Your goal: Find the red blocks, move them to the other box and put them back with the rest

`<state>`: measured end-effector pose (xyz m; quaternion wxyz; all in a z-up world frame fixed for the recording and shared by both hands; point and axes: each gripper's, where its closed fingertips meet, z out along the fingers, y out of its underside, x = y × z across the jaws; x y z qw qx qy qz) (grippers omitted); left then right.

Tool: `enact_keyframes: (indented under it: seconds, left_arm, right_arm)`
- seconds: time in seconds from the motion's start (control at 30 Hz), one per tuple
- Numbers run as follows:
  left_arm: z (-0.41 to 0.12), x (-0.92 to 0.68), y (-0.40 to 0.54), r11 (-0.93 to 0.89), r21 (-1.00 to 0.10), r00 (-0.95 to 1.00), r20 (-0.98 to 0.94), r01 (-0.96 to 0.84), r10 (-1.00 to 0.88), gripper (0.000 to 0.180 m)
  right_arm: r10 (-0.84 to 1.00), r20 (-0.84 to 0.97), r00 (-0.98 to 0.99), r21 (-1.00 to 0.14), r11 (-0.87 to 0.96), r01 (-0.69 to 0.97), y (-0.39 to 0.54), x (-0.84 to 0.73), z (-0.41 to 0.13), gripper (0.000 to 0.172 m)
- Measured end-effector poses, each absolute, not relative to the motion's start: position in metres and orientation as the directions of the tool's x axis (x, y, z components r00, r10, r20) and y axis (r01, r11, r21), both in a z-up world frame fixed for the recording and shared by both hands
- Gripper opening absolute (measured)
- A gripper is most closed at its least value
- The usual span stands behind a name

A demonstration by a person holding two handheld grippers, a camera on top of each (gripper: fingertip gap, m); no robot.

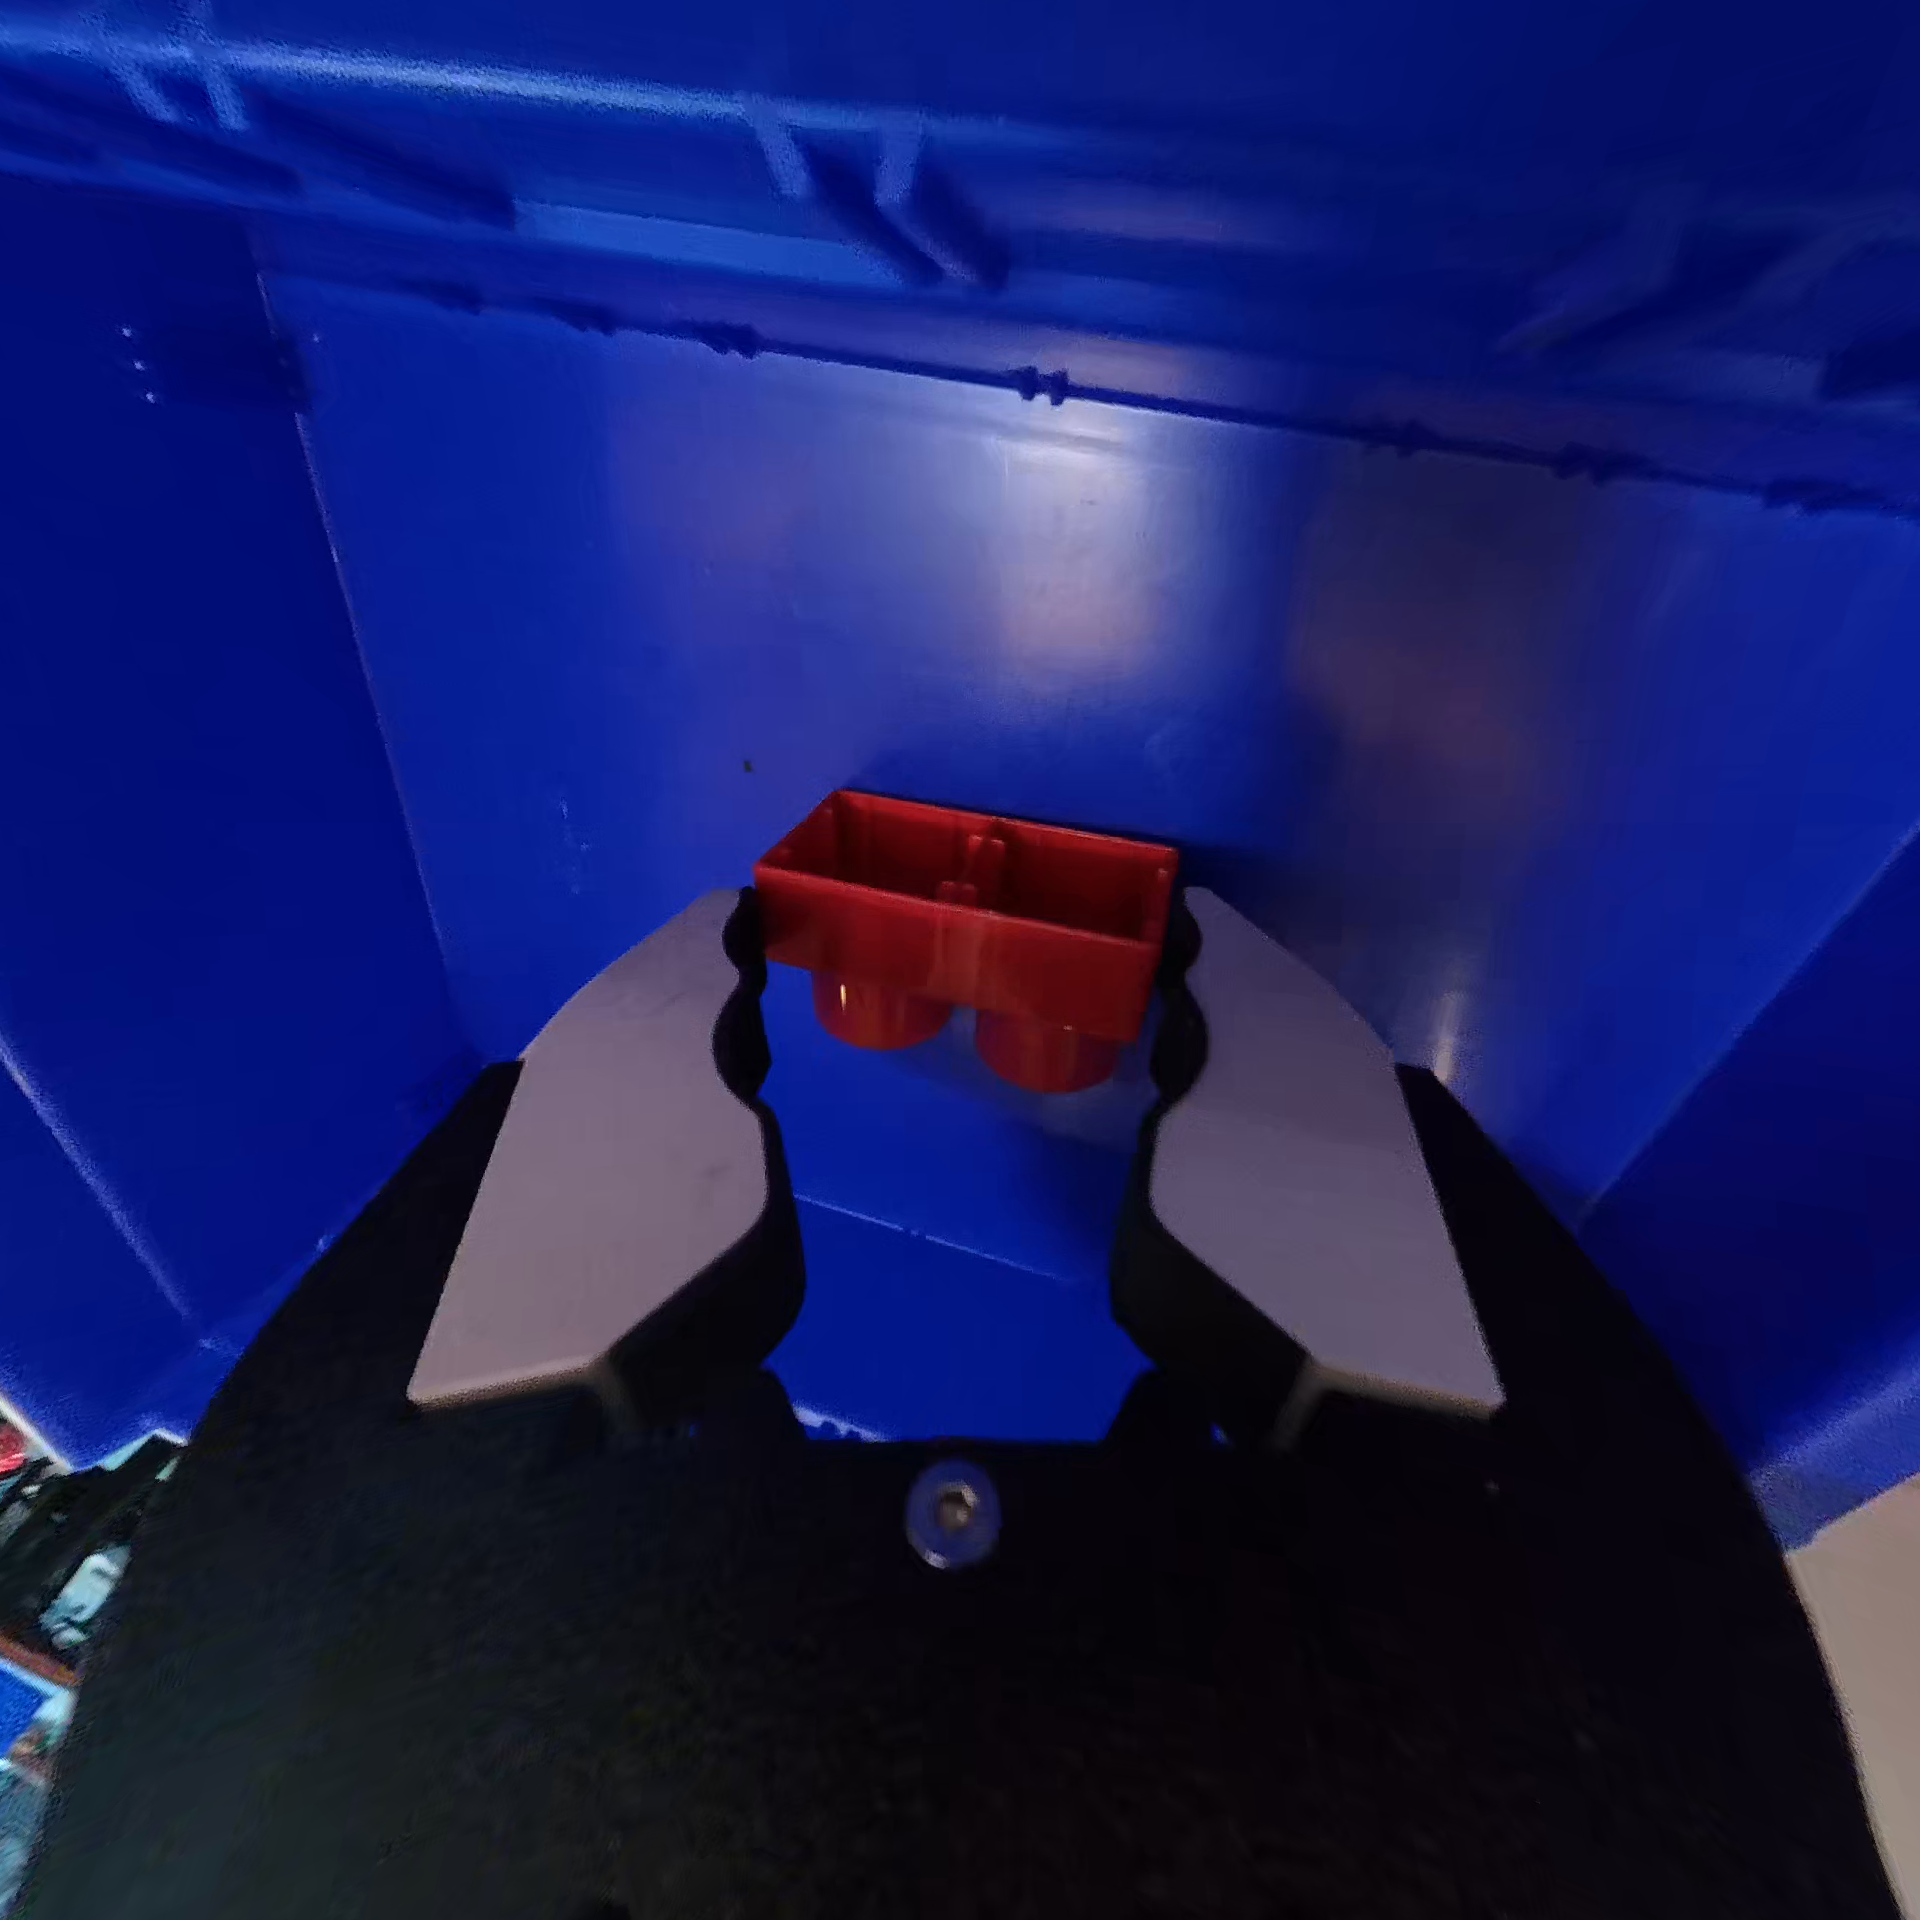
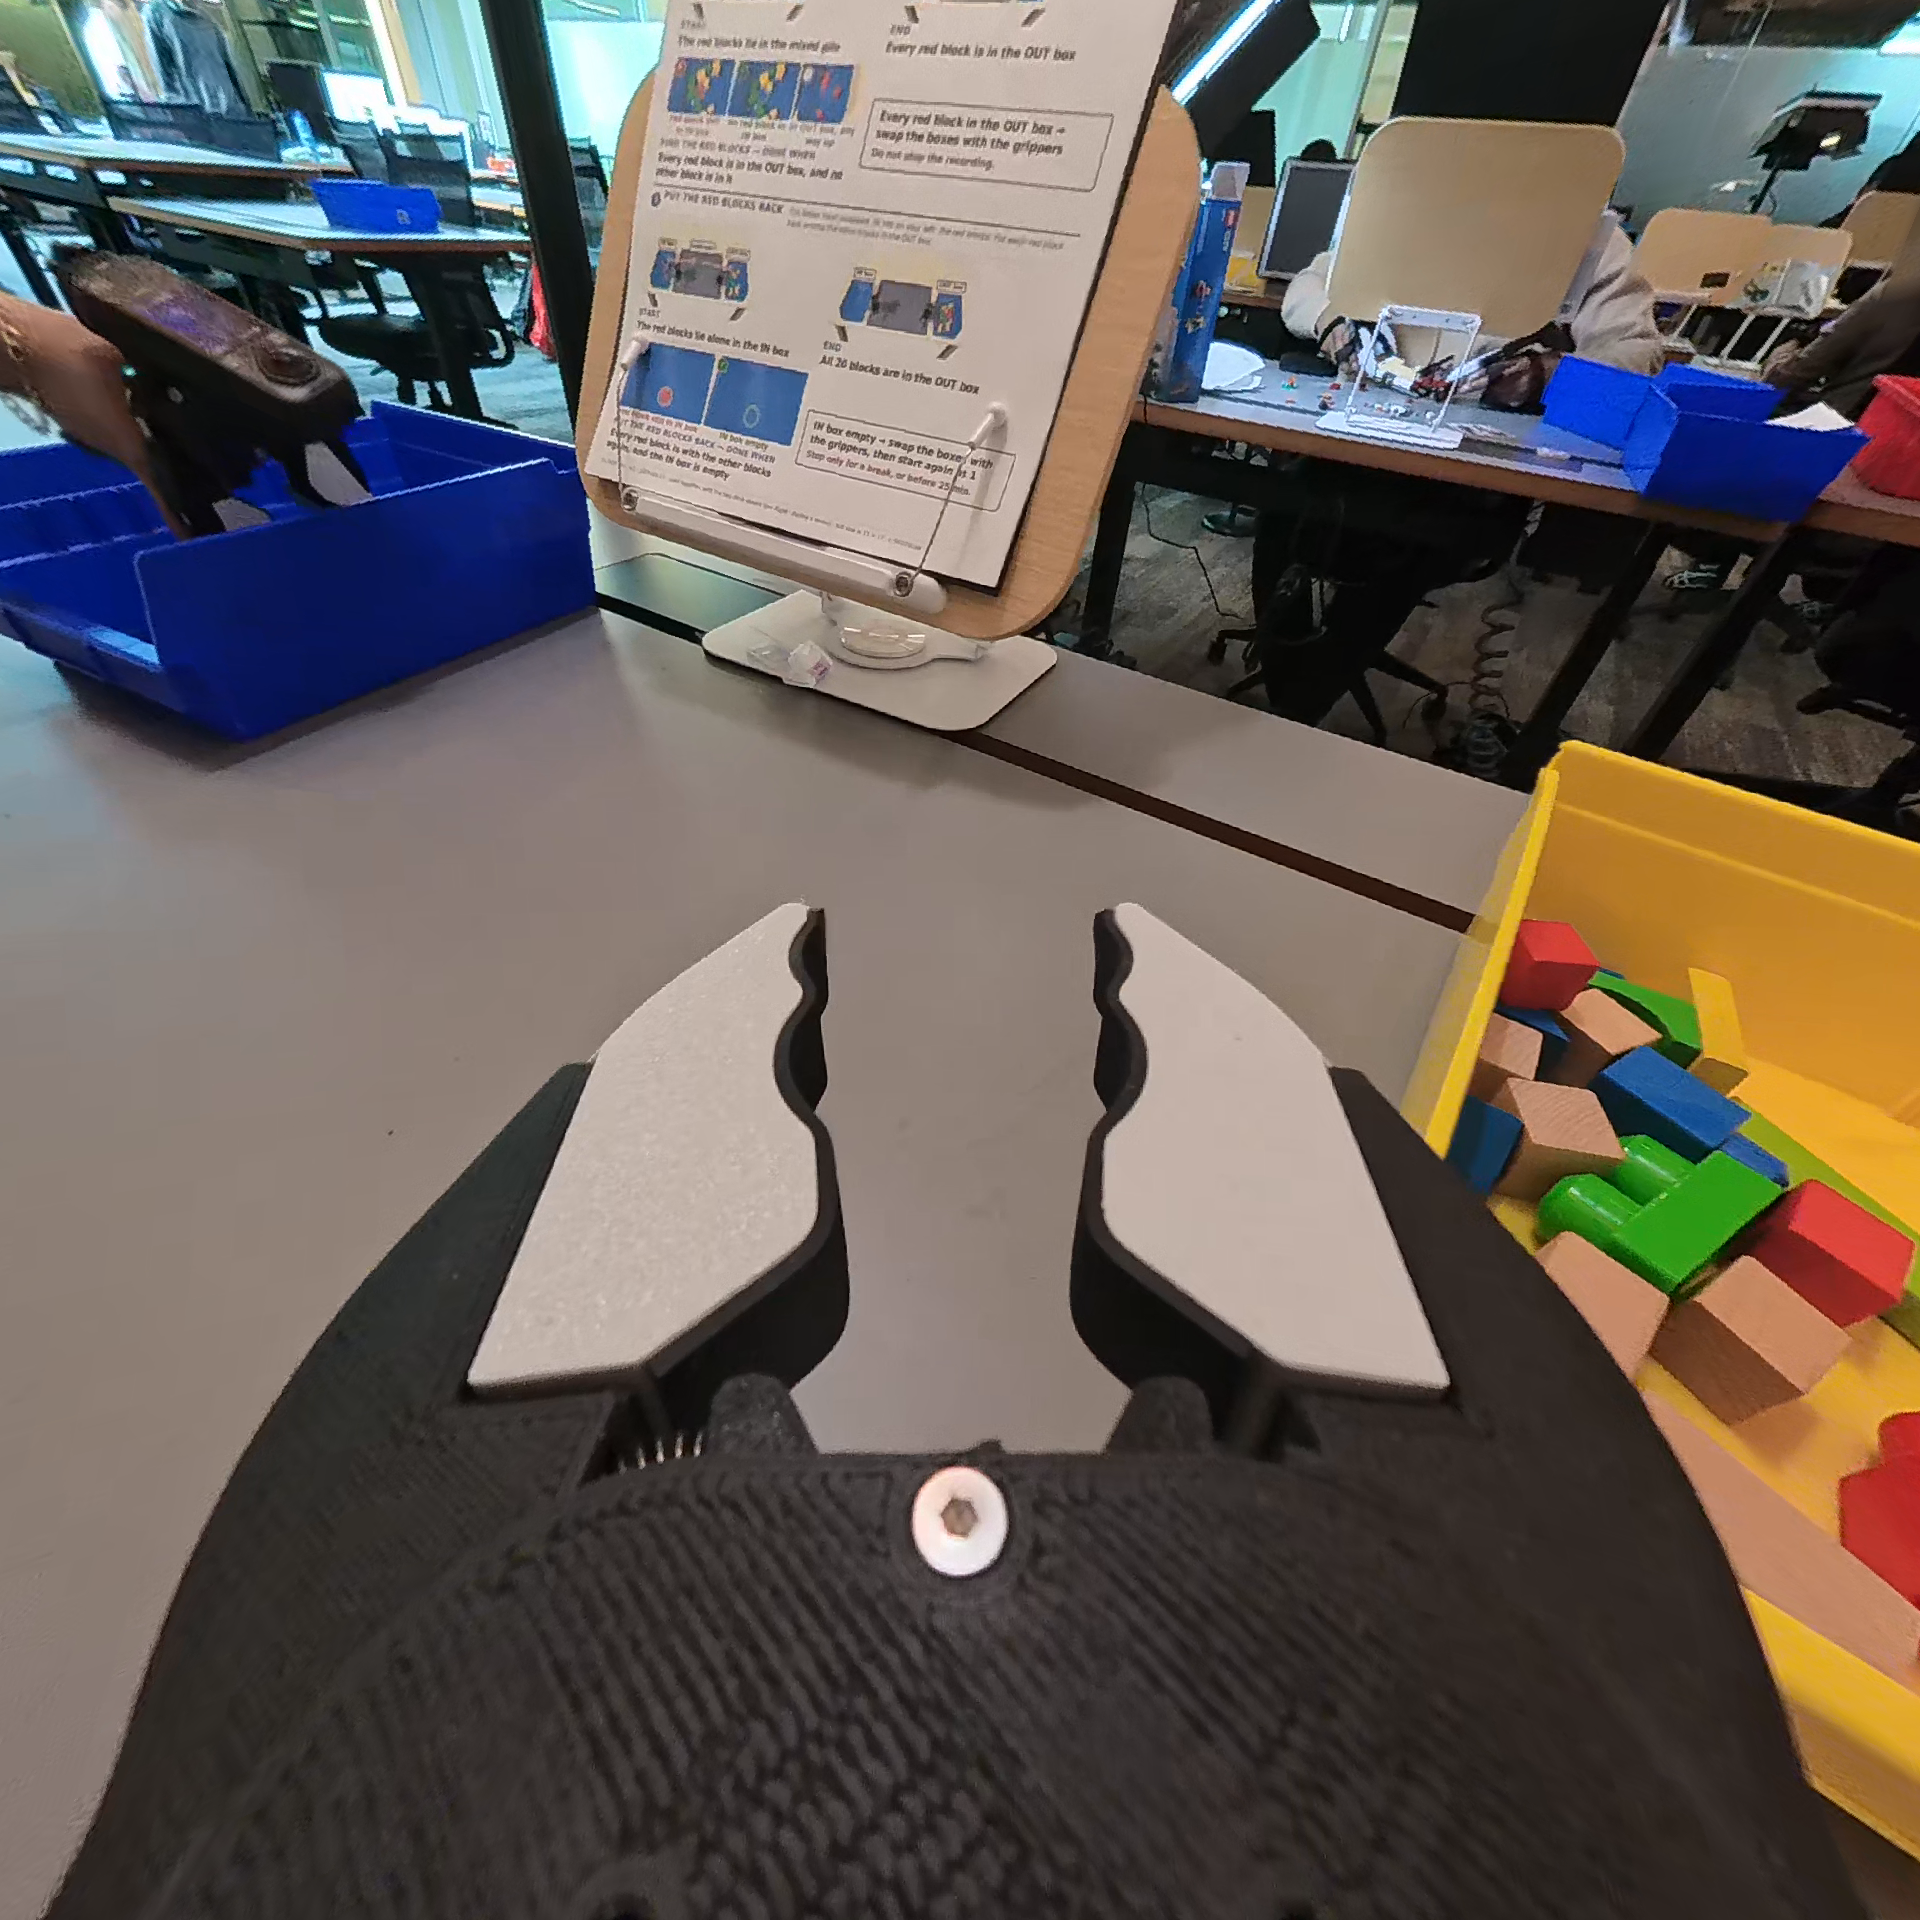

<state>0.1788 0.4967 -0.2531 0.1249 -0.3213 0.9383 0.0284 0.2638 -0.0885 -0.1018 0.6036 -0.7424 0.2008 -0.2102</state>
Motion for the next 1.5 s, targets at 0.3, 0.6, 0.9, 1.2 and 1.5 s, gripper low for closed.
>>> enact_keyframes:
  seconds: [0.3,0.6,0.9,1.2,1.5]
  left_arm:
    - [-0.169,0.189,0.479,0.802,-0.196,-0.616,-0.546,-0.565,-0.568,0.073]
    - [-0.033,0.167,0.344,0.932,-0.101,-0.230,-0.955,-0.348,-0.189,0.072]
    - [-0.057,0.158,0.176,0.982,-0.046,0.013,-0.999,-0.182,-0.044,0.072]
    - [-0.077,0.162,0.132,0.988,-0.060,0.075,-0.996,-0.140,-0.049,0.072]
    - [-0.081,0.163,0.123,0.980,-0.155,0.092,-0.985,-0.122,-0.144,0.072]
  right_arm:
    - [-0.517,0.029,0.855,-0.989,-0.137,-0.049,-0.074,0.251,-0.093,0.053]
    - [-0.385,-0.188,0.904,-0.982,0.043,-0.185,0.000,0.214,-0.084,0.072]
    - [-0.199,-0.163,0.966,-0.980,-0.077,-0.181,0.112,0.164,-0.090,0.075]
    - [-0.143,-0.099,0.985,-0.991,-0.070,-0.110,0.127,0.151,-0.081,0.058]
    - [-0.134,-0.036,0.990,-0.995,-0.092,-0.049,0.129,0.151,-0.082,0.037]
